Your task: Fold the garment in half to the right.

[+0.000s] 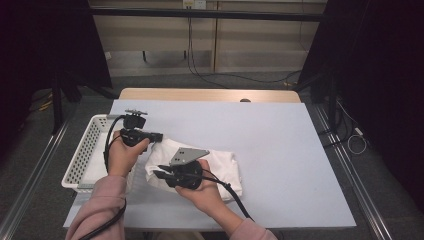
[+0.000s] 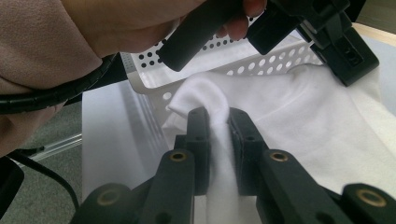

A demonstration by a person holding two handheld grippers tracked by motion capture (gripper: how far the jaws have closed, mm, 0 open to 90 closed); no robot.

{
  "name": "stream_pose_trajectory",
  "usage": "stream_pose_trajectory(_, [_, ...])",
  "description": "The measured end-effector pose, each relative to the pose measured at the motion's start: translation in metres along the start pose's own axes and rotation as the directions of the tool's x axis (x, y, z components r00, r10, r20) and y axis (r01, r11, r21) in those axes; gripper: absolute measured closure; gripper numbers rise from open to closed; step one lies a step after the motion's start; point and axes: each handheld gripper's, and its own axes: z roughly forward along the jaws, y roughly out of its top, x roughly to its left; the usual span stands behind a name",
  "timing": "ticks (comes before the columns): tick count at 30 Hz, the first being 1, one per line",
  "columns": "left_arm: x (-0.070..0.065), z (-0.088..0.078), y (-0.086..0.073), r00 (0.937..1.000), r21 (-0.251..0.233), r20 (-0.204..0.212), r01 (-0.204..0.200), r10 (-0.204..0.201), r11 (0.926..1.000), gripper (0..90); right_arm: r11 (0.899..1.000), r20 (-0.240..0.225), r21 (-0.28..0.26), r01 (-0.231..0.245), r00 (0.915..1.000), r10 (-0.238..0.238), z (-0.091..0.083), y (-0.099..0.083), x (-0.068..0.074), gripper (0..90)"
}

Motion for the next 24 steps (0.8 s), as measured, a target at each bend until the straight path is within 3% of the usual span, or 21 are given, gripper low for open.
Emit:
stream_pose_trajectory(12, [0.0042,-0.0033,-0.0001,1.0,0.008,-0.003,-0.002,0.003,1.0,85.6,1.0,-0.007,-0.003,-0.001,1.0,0.001,0.0039,0.0021,0.002,80.5])
stream_pose_trajectory(17, [0.0054,-0.005,-0.0003,0.9999,0.004,-0.003,0.01,-0.01,0.9999,85.5,1.0,-0.007,-0.003,0.007,1.0,-0.007,0.0051,0.0038,0.0022,80.5])
stream_pose_trajectory(18, [0.0045,-0.0052,-0.0008,0.9994,0.006,0.004,0.035,-0.035,0.9994,85.6,1.0,-0.01,-0.007,-0.006,0.9999,0.006,0.0055,0.0043,0.0033,80.5])
stream_pose_trajectory(20, [0.0069,-0.0067,-0.0002,1.0,0.01,-0.007,0.005,-0.005,0.9999,85.5,1.0,-0.009,-0.006,0.004,1.0,-0.004,0.0064,0.005,0.0033,80.5])
stream_pose_trajectory(24, [0.0078,-0.0082,-0.0007,0.9997,0.003,-0.007,0.023,-0.023,0.9997,85.5,1.0,-0.01,-0.007,0.001,1.0,-0.002,0.0082,0.0061,0.0049,80.5])
